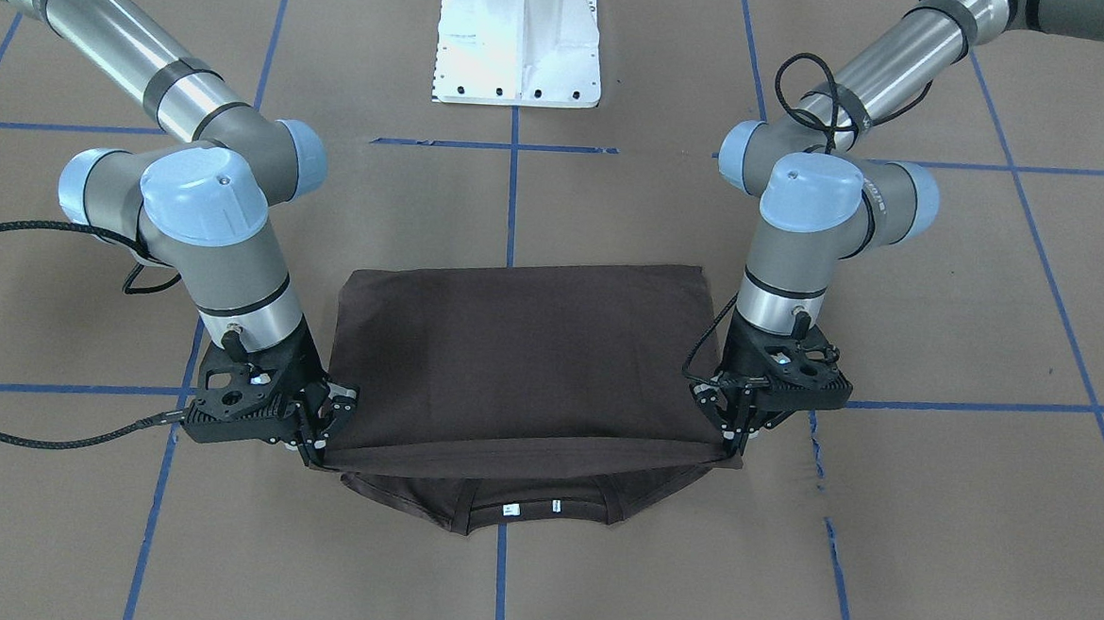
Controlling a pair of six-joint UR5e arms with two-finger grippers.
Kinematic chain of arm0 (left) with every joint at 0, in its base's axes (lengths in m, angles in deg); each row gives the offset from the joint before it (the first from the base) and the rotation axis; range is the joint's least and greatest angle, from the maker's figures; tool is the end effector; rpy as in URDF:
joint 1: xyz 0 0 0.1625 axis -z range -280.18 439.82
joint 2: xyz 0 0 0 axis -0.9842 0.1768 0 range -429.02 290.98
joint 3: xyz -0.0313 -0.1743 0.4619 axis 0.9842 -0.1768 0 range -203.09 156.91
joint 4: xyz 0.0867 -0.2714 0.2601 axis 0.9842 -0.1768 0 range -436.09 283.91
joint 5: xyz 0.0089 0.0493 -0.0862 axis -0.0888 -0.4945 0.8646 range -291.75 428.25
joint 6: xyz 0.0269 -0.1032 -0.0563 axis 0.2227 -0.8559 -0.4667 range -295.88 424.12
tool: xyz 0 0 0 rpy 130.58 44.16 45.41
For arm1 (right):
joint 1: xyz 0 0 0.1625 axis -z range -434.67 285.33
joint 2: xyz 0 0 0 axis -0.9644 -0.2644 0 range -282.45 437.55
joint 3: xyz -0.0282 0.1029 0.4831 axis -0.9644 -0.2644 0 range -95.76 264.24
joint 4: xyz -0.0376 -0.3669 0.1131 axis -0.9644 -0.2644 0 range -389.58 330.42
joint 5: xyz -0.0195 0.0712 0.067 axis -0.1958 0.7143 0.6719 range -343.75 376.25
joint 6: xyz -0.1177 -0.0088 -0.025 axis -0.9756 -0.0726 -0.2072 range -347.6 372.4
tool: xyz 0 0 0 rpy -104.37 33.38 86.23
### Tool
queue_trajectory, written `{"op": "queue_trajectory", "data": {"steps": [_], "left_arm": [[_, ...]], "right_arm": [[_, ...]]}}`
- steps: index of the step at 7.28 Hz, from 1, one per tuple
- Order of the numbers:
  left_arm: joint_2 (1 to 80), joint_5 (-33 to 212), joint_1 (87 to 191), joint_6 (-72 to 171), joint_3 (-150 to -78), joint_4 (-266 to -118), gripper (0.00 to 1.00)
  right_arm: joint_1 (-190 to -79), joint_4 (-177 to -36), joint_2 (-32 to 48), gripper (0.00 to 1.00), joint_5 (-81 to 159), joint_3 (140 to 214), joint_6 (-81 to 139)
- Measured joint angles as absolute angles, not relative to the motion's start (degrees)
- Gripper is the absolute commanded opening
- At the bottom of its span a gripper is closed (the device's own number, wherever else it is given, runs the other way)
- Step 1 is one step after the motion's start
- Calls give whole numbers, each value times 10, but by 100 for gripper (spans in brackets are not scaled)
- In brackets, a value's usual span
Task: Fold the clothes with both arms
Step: 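Lay the hem down near the collar with both grippers, then open both grippers and draw the right gripper back toward the robot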
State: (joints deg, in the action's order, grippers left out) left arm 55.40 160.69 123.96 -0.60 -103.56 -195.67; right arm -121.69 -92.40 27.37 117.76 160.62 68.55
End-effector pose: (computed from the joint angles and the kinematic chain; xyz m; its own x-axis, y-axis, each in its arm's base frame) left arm 0.4590 -0.6241 0.4071 0.6636 -0.0495 -0.7464 0.4286 0.8429 0.3252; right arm -0.4628 -0.6568 0.3732 0.6763 -0.0749 0.7328 -0.2781 0.8952 0.3482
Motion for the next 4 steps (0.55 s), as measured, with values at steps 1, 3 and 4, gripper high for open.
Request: {"op": "queue_trajectory", "data": {"steps": [1,3,4], "left_arm": [[555,1607,1240,-5,-1034,-1957,0],[557,1608,1240,-4,-1034,-1958,0],[558,1608,1240,-1,-1035,-1963,16]], "right_arm": [[-1219,-921,278,0,1178,1600,686],[-1219,-910,281,0,1178,1592,686],[-1218,-908,282,10,1179,1591,687]]}}
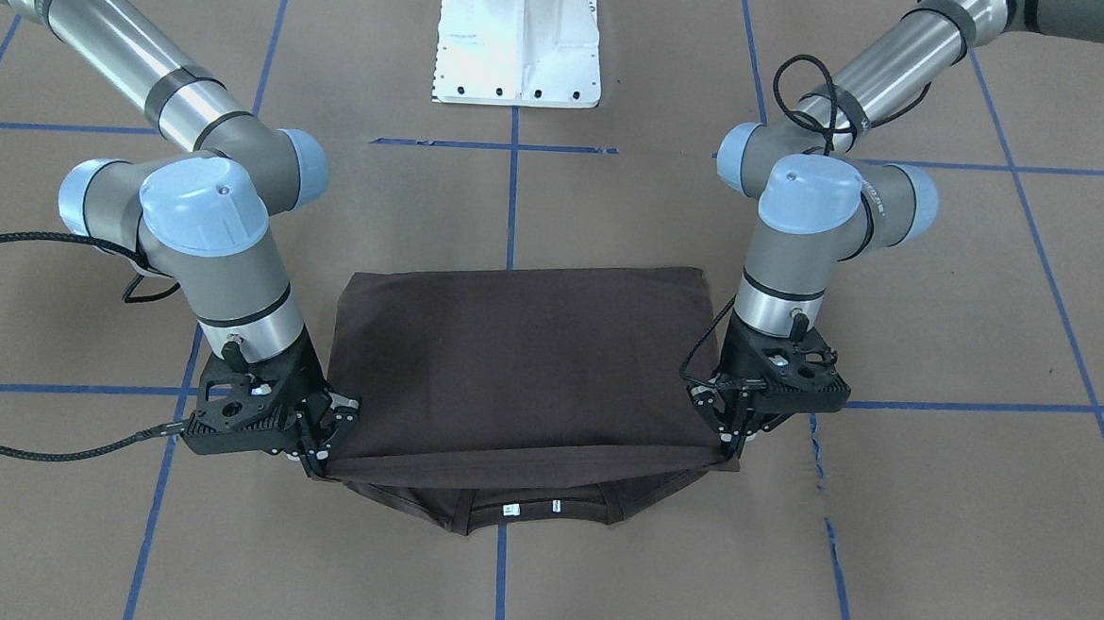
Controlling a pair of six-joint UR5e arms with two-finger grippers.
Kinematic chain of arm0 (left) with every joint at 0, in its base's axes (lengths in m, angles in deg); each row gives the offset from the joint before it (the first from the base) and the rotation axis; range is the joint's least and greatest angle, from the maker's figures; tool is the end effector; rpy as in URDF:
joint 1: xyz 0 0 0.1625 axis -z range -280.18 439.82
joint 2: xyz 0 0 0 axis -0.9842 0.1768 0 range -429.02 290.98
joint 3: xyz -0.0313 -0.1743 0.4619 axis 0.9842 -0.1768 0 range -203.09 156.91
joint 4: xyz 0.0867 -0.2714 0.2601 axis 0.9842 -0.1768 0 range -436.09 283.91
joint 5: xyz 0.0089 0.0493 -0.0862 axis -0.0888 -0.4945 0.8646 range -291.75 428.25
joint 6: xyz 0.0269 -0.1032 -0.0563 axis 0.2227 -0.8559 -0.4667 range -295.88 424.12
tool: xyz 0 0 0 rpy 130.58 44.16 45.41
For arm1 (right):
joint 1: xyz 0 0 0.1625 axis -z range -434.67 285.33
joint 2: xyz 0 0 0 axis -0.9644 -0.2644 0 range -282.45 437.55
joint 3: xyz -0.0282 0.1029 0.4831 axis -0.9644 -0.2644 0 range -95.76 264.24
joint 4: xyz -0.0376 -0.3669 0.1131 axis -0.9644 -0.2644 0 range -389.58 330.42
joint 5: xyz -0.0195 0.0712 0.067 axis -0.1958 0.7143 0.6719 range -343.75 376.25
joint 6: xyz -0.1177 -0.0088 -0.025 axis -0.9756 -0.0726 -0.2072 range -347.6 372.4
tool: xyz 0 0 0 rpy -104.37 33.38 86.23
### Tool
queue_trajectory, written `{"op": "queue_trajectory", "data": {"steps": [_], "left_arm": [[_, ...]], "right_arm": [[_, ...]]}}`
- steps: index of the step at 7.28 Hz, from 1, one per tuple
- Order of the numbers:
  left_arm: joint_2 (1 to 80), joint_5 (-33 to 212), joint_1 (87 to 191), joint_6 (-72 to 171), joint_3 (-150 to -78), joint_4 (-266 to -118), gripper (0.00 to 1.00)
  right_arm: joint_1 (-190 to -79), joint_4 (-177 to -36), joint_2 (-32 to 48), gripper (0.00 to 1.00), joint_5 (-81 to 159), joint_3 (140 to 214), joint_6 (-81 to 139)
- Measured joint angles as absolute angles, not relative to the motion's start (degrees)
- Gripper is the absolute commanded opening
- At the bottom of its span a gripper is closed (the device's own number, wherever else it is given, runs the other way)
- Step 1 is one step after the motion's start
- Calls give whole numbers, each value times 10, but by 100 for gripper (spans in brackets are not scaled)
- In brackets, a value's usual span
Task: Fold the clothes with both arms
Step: 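Open both grippers and draw the right gripper back toward the robot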
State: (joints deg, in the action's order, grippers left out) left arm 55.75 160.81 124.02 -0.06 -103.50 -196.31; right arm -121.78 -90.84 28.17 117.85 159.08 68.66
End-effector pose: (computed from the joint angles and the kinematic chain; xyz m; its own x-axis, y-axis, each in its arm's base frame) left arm 0.4596 -0.6255 0.4011 0.6583 -0.0333 -0.7520 0.4260 0.8402 0.3357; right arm -0.4668 -0.6626 0.3707 0.6681 -0.0802 0.7397 -0.2833 0.8919 0.3526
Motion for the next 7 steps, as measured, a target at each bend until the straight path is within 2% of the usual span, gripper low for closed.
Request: {"op": "queue_trajectory", "data": {"steps": [1,2,5,7], "left_arm": [[558,1609,1240,7,-1035,-1972,99],[558,1609,1240,14,-1035,-1980,100],[554,1609,1240,22,-1036,-2008,100],[546,1619,1242,17,-1038,-2032,100]], "right_arm": [[-1218,-908,282,79,1180,1591,687],[-1218,-907,280,100,1181,1590,688],[-1218,-908,274,100,1210,1592,704],[-1206,-917,245,100,1261,1635,739]]}}
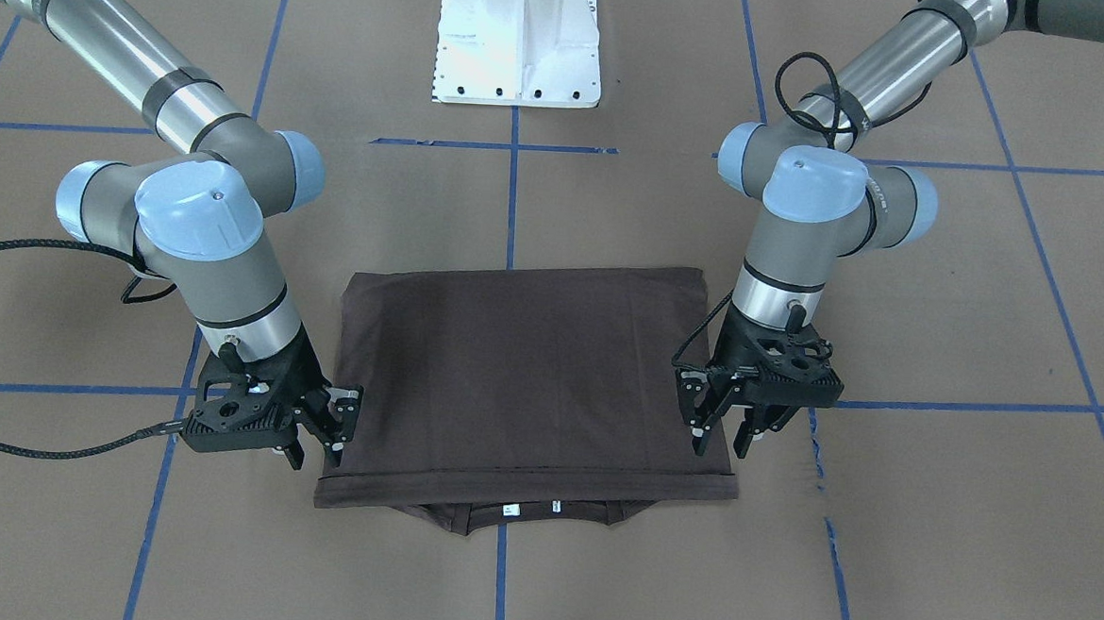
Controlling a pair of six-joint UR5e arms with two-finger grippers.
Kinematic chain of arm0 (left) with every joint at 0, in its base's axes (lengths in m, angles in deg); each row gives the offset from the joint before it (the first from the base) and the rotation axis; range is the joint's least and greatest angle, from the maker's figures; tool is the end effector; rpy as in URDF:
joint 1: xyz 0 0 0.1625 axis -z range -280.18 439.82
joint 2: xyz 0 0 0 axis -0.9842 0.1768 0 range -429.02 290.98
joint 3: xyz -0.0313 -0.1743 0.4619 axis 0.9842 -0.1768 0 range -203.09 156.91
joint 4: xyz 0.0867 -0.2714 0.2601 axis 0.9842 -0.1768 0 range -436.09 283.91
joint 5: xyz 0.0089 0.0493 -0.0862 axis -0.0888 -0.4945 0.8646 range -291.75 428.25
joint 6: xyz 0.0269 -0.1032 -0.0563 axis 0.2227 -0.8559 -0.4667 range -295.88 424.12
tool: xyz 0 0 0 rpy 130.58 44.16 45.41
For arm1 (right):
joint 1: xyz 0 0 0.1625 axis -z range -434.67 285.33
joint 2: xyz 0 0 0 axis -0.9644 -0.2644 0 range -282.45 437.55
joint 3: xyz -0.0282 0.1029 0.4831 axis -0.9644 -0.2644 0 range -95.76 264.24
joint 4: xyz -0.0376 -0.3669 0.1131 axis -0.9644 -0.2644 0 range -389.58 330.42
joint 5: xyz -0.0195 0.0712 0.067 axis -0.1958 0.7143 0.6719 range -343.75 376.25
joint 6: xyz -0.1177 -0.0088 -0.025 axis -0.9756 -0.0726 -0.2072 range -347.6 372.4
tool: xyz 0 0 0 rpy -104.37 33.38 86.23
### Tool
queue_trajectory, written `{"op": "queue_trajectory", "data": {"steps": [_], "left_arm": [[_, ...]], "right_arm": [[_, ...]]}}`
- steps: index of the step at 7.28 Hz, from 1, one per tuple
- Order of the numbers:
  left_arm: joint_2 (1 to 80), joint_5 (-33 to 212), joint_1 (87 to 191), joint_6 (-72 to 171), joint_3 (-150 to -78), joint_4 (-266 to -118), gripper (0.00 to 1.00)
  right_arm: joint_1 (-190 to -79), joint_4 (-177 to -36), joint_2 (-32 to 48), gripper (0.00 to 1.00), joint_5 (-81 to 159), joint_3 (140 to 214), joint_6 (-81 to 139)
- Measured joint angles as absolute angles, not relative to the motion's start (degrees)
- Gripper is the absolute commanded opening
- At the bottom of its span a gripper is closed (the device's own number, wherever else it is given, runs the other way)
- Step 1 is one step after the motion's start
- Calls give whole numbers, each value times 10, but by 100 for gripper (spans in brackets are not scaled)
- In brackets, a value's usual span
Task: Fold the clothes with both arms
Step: 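Open both grippers and draw the right gripper back toward the robot, then grasp the folded shirt's side edge with the right gripper and pull it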
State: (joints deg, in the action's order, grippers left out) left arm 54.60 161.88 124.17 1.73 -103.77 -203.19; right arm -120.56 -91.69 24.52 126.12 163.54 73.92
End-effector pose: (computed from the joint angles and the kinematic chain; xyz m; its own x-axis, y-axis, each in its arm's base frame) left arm 0.4536 -0.6193 0.3955 0.6082 0.0522 -0.7920 0.4244 0.8219 0.3801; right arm -0.4715 -0.6189 0.3832 0.5889 -0.0369 0.8074 -0.2305 0.9498 0.2116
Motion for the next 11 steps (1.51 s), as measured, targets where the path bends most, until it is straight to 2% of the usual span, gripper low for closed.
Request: {"op": "queue_trajectory", "data": {"steps": [3,4,7,9,10,11], "left_arm": [[529,1657,1243,-2,-1048,-2075,100],[528,1659,1243,-6,-1052,-2075,100],[522,1661,1243,-8,-1056,-2076,100],[520,1661,1243,-8,-1056,-2077,100],[518,1660,1243,-7,-1056,-2078,100],[514,1660,1243,-6,-1056,-2080,100]], "right_arm": [[-1136,-937,96,95,1279,1804,840],[-1113,-939,73,92,1277,1828,864],[-1088,-941,88,89,1250,1796,880],[-1088,-941,112,62,1228,1766,881],[-1088,-941,117,34,1225,1761,882],[-1088,-941,119,10,1224,1760,881]]}}
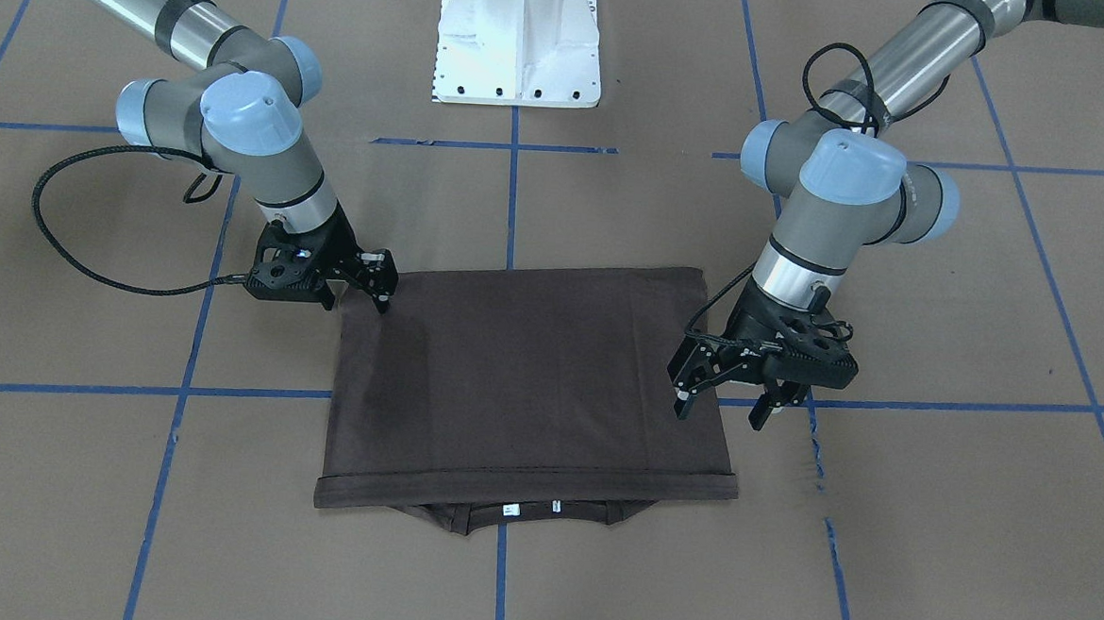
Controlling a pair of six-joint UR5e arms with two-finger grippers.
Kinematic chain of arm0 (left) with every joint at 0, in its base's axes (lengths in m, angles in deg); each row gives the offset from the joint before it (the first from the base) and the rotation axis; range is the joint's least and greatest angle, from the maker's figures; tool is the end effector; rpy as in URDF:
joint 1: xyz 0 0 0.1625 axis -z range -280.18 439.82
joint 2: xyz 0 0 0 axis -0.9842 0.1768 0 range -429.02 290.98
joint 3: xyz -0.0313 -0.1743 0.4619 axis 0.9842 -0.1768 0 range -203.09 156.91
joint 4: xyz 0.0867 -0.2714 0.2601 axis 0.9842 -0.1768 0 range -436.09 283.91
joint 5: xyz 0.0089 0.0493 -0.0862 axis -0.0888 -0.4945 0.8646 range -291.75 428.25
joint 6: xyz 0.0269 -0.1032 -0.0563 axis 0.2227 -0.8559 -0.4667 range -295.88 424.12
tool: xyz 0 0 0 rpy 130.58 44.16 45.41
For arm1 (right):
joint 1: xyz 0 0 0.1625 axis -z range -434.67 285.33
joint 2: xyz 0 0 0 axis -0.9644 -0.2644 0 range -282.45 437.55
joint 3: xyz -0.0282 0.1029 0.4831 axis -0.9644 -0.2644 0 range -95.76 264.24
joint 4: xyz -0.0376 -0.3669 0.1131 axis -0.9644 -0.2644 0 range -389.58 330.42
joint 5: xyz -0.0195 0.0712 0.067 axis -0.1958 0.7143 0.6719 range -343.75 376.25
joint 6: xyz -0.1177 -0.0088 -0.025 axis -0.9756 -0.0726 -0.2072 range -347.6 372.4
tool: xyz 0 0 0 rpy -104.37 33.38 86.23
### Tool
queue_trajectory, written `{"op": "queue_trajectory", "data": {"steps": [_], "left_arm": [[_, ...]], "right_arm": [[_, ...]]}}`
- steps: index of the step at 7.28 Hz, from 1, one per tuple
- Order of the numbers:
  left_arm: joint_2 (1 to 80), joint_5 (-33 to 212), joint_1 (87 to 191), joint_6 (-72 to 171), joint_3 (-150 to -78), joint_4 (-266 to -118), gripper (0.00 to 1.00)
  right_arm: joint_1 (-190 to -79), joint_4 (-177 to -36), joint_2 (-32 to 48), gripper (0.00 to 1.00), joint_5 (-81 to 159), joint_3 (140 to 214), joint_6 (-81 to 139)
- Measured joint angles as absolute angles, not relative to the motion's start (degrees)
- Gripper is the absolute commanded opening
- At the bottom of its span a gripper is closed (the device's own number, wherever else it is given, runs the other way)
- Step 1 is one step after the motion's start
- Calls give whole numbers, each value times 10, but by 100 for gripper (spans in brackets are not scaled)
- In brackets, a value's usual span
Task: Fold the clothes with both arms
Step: 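Grasp the folded shirt's side edge with the right gripper and pull it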
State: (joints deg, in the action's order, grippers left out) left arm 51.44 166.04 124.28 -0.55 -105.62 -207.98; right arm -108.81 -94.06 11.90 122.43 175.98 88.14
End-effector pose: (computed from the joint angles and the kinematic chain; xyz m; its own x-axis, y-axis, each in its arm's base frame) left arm 0.4423 -0.5980 0.4079 0.5333 0.0705 -0.8430 0.4185 0.8440 0.3354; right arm -0.5085 -0.4651 0.4479 0.5865 0.1118 0.8022 -0.2205 0.9751 0.0253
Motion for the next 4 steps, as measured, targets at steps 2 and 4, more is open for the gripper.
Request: {"op": "queue_trajectory", "data": {"steps": [2,4], "left_arm": [[512,1660,1242,-4,-1056,-2081,100],[511,1660,1242,-3,-1056,-2081,100]], "right_arm": [[-1087,-939,117,0,1228,1764,879],[-1088,-940,112,0,1230,1779,878]]}}
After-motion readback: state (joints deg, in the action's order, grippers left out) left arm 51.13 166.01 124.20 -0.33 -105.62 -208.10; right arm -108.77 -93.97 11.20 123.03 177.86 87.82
